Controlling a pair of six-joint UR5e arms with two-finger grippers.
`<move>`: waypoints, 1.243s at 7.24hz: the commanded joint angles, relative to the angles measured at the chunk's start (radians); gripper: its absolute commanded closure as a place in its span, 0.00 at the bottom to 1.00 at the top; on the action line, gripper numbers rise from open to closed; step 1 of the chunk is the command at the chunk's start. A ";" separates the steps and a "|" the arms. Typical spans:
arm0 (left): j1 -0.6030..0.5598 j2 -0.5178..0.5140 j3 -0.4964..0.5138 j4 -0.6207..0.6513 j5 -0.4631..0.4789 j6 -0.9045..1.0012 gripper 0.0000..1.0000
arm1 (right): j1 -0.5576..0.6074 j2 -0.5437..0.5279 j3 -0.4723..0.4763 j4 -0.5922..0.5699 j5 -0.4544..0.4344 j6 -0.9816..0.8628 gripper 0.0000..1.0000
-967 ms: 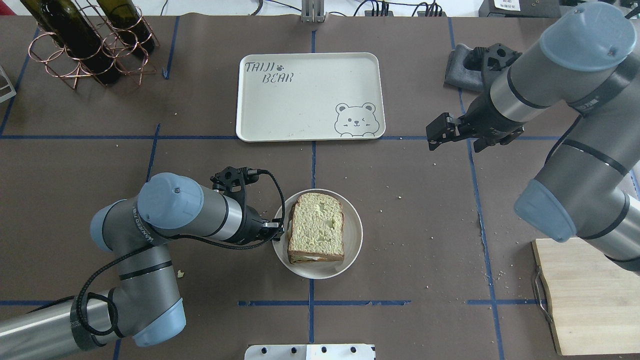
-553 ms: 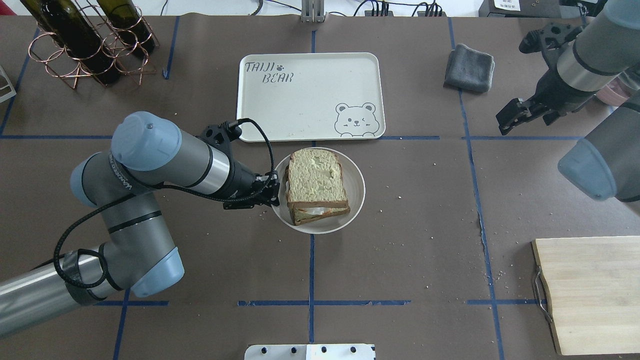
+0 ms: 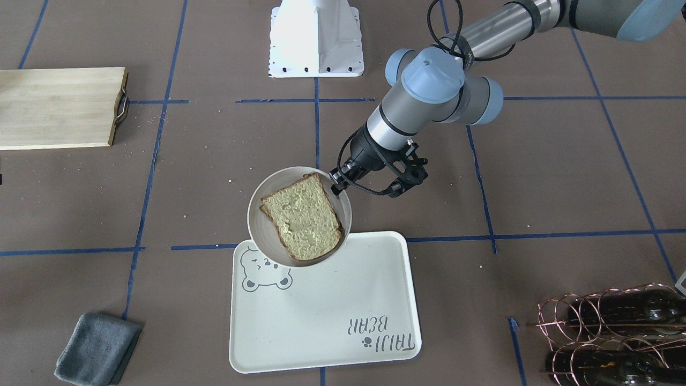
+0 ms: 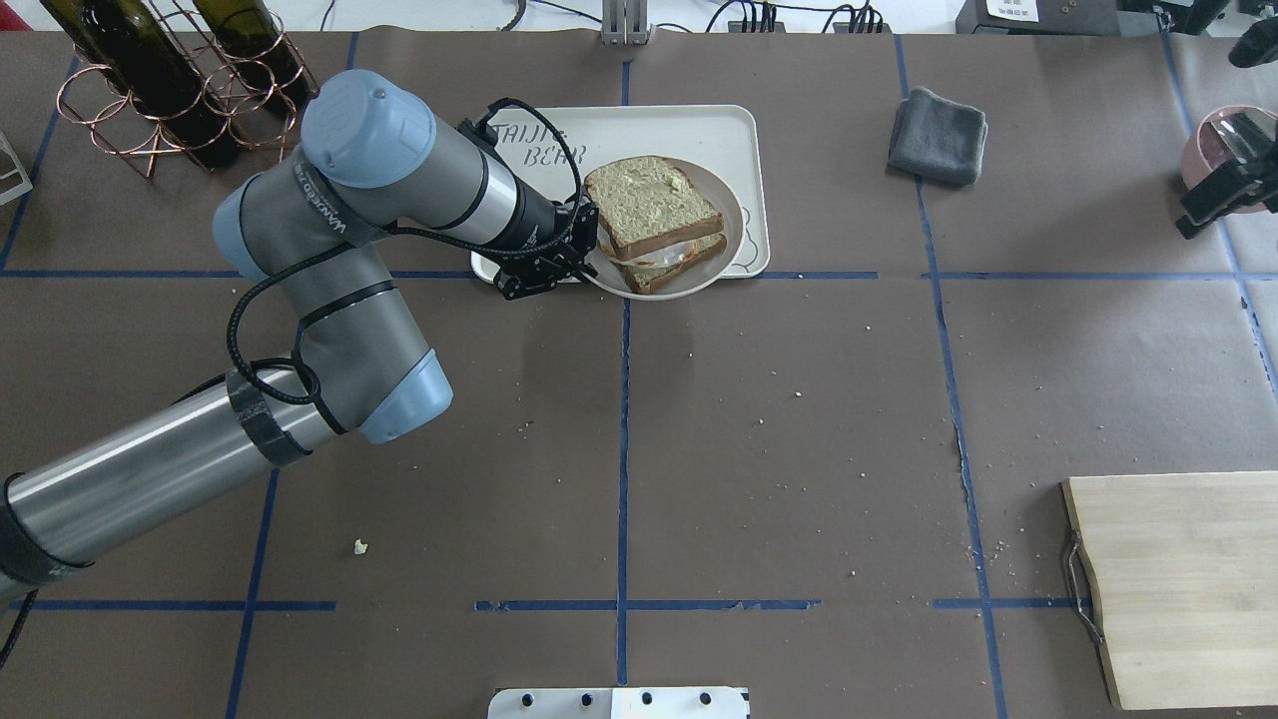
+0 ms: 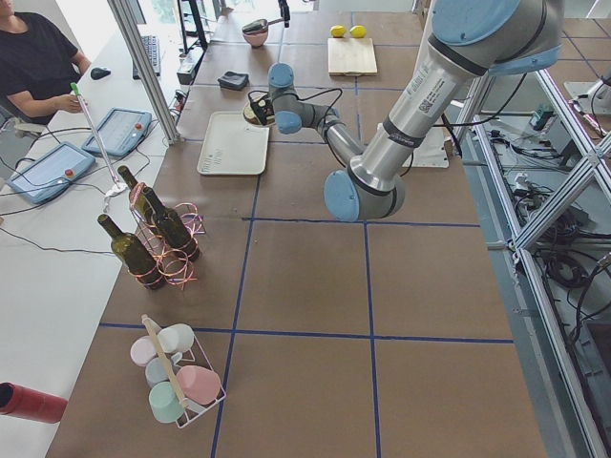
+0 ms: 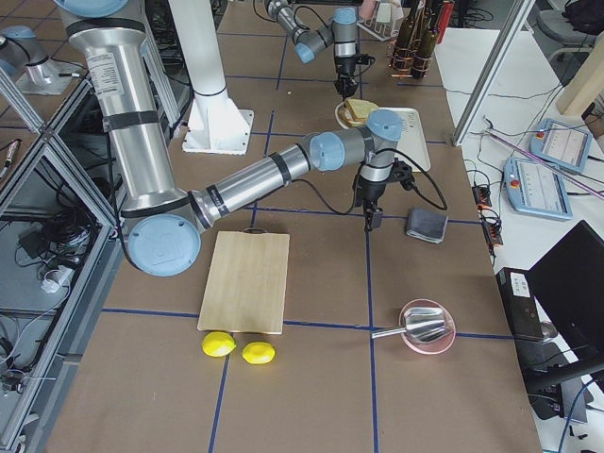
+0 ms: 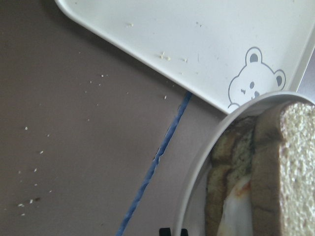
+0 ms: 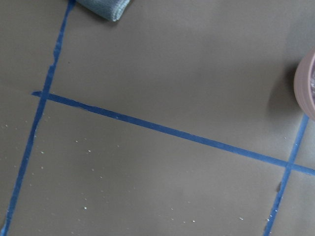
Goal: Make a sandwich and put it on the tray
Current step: 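Carry the plate with the left gripper onto the white bear tray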
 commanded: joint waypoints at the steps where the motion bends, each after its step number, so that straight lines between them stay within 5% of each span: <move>1: -0.017 -0.095 0.203 -0.040 0.118 -0.075 1.00 | 0.133 -0.105 -0.010 0.007 0.070 -0.129 0.00; 3: -0.014 -0.132 0.340 -0.118 0.194 -0.137 1.00 | 0.143 -0.120 -0.008 0.012 0.084 -0.118 0.00; 6: 0.021 -0.132 0.346 -0.126 0.195 -0.134 1.00 | 0.152 -0.121 -0.004 0.013 0.089 -0.115 0.00; 7: 0.028 -0.130 0.346 -0.141 0.195 -0.136 0.69 | 0.163 -0.119 -0.004 0.027 0.089 -0.115 0.00; 8: 0.025 -0.115 0.339 -0.152 0.195 -0.120 0.20 | 0.163 -0.119 -0.005 0.027 0.089 -0.115 0.00; 9: 0.013 -0.089 0.296 -0.149 0.194 -0.070 0.00 | 0.163 -0.119 -0.005 0.027 0.090 -0.115 0.00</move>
